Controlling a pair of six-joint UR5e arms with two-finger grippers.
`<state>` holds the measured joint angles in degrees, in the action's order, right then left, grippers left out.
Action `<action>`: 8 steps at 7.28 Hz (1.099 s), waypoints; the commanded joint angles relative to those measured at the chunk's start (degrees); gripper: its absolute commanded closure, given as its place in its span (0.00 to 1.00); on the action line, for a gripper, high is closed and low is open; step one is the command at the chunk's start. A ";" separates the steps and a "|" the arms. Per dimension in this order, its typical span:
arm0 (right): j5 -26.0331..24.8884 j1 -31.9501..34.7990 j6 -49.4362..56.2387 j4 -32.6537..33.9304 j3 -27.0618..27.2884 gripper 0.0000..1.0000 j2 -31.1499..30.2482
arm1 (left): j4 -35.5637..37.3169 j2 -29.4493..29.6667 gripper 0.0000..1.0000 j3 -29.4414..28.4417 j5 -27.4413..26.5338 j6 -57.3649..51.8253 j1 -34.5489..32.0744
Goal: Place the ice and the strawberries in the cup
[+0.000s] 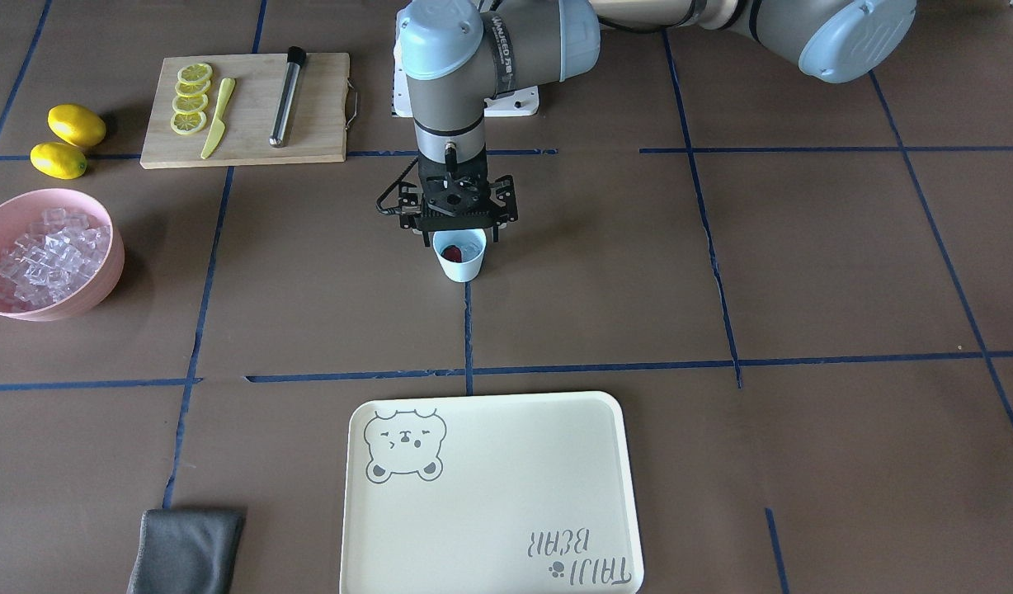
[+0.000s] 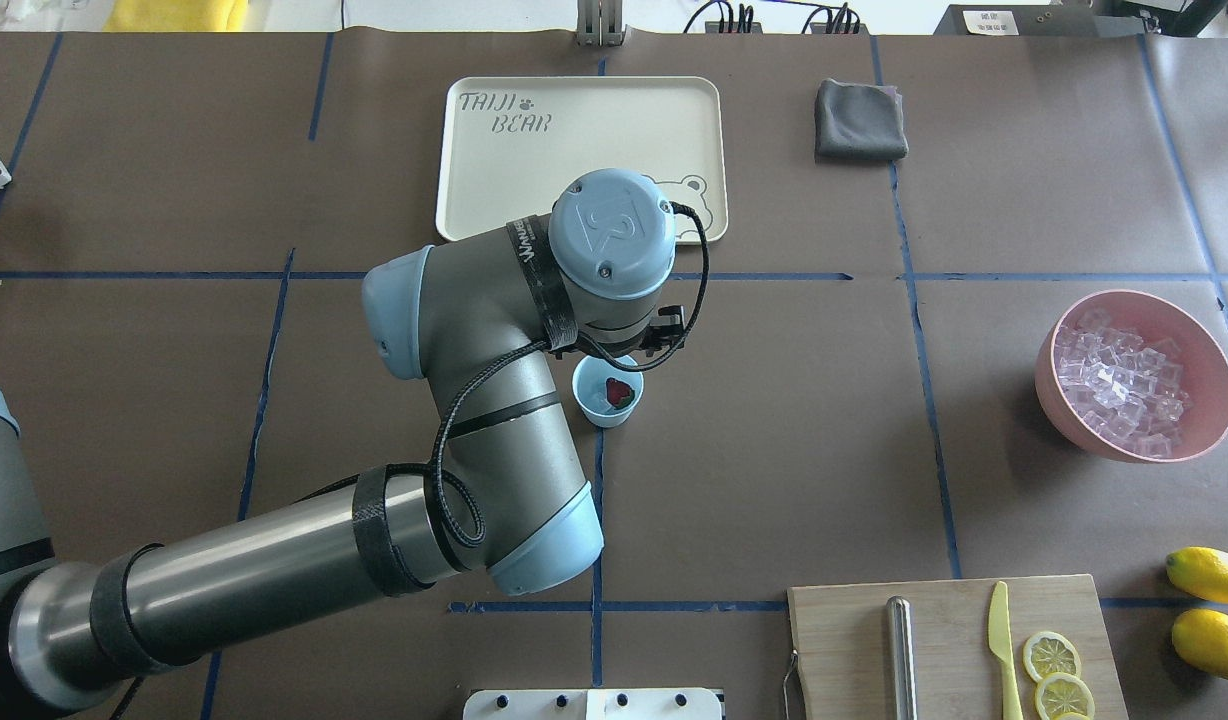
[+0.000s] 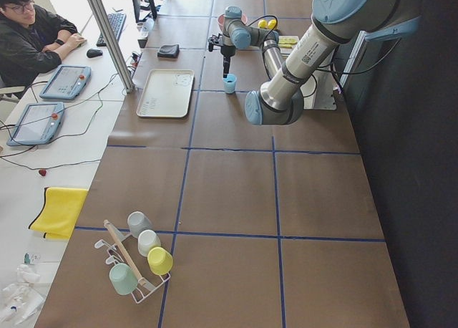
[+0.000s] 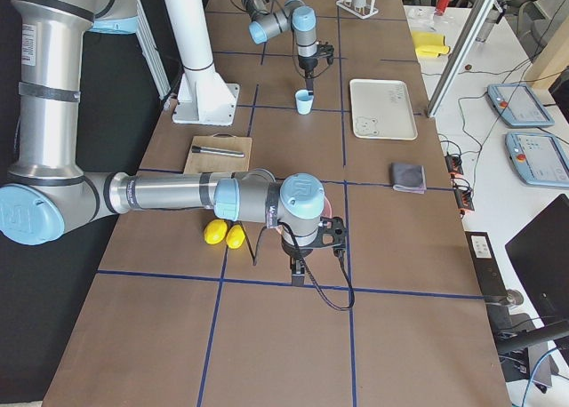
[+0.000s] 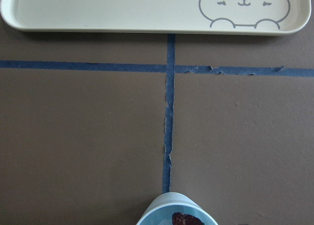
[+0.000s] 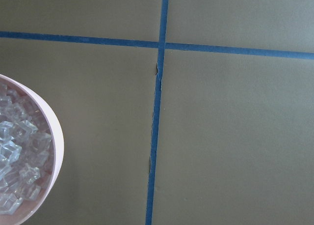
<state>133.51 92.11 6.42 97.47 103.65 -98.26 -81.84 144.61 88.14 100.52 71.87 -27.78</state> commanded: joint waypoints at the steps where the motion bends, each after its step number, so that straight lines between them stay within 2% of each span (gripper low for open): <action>1: 0.00 0.00 0.00 0.00 -0.11 0.00 0.00 | 0.80 -5.87 0.00 7.78 0.20 -6.95 -0.17; 2: 0.00 0.00 0.00 0.00 -0.11 0.00 0.00 | 1.94 -9.83 0.00 11.49 3.42 -11.88 -1.91; 5: 0.09 0.00 0.00 -0.09 -0.46 0.00 0.00 | 2.12 -23.01 0.00 18.81 15.36 -31.97 -15.40; 8: 0.09 0.00 0.09 -6.12 -3.52 0.00 -0.35 | 2.21 -33.57 0.00 18.39 24.35 -57.21 -31.14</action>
<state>133.53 92.11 6.47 94.29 101.89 -98.53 -79.70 115.39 106.87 121.56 24.71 -52.49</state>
